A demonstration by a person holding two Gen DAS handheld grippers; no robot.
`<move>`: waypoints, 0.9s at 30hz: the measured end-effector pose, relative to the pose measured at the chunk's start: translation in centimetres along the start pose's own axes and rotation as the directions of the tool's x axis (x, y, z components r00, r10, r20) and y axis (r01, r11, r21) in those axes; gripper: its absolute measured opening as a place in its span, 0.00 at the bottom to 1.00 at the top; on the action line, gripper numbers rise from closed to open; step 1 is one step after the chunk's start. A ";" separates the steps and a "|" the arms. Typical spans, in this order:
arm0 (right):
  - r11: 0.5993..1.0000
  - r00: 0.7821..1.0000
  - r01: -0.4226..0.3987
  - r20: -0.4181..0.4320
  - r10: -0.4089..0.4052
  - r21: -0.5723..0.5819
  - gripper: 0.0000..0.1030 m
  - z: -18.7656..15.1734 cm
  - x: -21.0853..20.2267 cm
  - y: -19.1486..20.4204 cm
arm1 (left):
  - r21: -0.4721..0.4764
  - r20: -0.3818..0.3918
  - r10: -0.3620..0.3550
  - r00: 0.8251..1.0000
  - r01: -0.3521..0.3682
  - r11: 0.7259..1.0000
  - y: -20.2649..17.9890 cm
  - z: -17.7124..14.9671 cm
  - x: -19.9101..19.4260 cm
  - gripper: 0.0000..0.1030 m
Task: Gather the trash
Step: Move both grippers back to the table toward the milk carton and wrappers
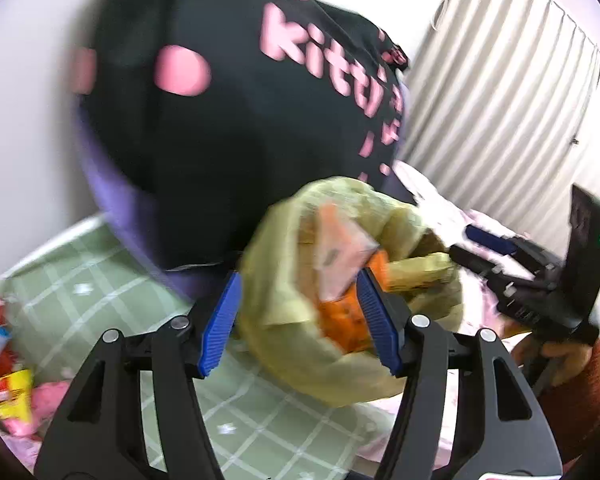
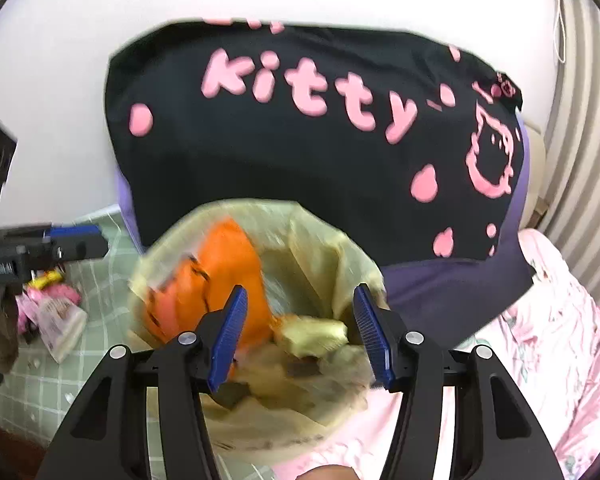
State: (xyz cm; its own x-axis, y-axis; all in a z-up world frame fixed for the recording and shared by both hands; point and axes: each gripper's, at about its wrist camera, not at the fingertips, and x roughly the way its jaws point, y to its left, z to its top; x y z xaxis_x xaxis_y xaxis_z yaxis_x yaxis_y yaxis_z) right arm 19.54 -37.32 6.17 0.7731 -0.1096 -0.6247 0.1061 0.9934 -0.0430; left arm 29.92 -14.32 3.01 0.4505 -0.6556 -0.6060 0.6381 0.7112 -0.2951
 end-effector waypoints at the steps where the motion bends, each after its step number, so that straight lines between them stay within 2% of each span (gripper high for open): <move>1: 1.000 1.000 -0.006 0.016 0.006 0.001 0.50 0.3 -0.2 0.5 | -0.002 0.020 0.025 1.000 -0.025 1.000 0.8 -0.6 -0.8 0.55; 4: 0.998 0.996 -0.058 0.066 0.058 -0.006 0.50 1.1 -0.6 2.3 | -0.057 0.050 0.085 0.995 -0.082 0.995 3.9 -2.6 -3.1 0.55; 6: 0.991 0.989 -0.131 0.062 0.132 -0.016 0.50 1.7 -0.2 4.0 | -0.100 0.051 0.123 0.991 -0.117 0.988 6.1 -3.7 -4.5 0.55; 9: 0.980 0.981 -0.187 0.042 0.189 -0.064 0.50 2.0 0.7 6.9 | -0.173 0.057 0.231 0.971 -0.218 0.960 9.8 -6.1 -7.3 0.56; 12: 0.968 0.973 -0.218 0.045 0.225 -0.123 0.50 1.9 1.5 10.2 | -0.252 0.074 0.352 0.933 -0.324 0.912 13.7 -8.6 -10.2 0.56; 15: 0.947 0.956 -0.284 0.029 0.292 -0.152 0.50 1.8 2.3 13.1 | -0.289 0.083 0.488 0.869 -0.448 0.846 17.7 -10.8 -13.6 0.56; 18: 0.926 0.943 -0.330 -0.012 0.333 -0.184 0.50 1.4 3.2 15.6 | -0.302 0.052 0.562 0.825 -0.524 0.797 21.4 -11.8 -15.3 0.56; 19: 0.918 0.937 -0.345 -0.022 0.348 -0.194 0.50 1.2 3.5 16.5 | -0.318 0.028 0.589 0.807 -0.552 0.771 23.4 -12.1 -16.0 0.56; 20: 0.913 0.934 -0.354 -0.027 0.356 -0.201 0.50 1.0 3.6 17.1 | -0.333 0.014 0.600 0.800 -0.562 0.757 24.9 -12.5 -16.4 0.56; 22: 0.900 0.924 -0.380 -0.043 0.380 -0.216 0.50 0.6 3.9 18.3 | -0.371 -0.015 0.609 0.793 -0.570 0.733 27.6 -13.0 -17.0 0.56; 23: 0.889 0.916 -0.400 -0.057 0.398 -0.224 0.50 0.3 4.1 19.0 | -0.394 -0.028 0.603 0.797 -0.563 0.726 29.1 -13.3 -17.1 0.56; 25: 0.874 0.906 -0.422 -0.080 0.415 -0.242 0.50 -0.1 4.4 20.0 | -0.413 -0.042 0.596 0.802 -0.557 0.720 31.0 -13.4 -16.9 0.56; 27: 0.861 0.903 -0.430 -0.108 0.416 -0.272 0.50 -0.6 4.8 21.1 | -0.407 -0.055 0.584 0.810 -0.552 0.728 32.3 -13.5 -16.3 0.56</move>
State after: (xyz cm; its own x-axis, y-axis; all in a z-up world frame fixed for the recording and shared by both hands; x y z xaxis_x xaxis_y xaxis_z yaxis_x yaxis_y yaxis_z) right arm 25.10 -16.84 1.74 0.6748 0.3182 -0.6659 -0.4105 0.9116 0.0196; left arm 34.79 22.78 -6.63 0.7030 -0.1015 -0.7039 -0.0386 0.9828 -0.1803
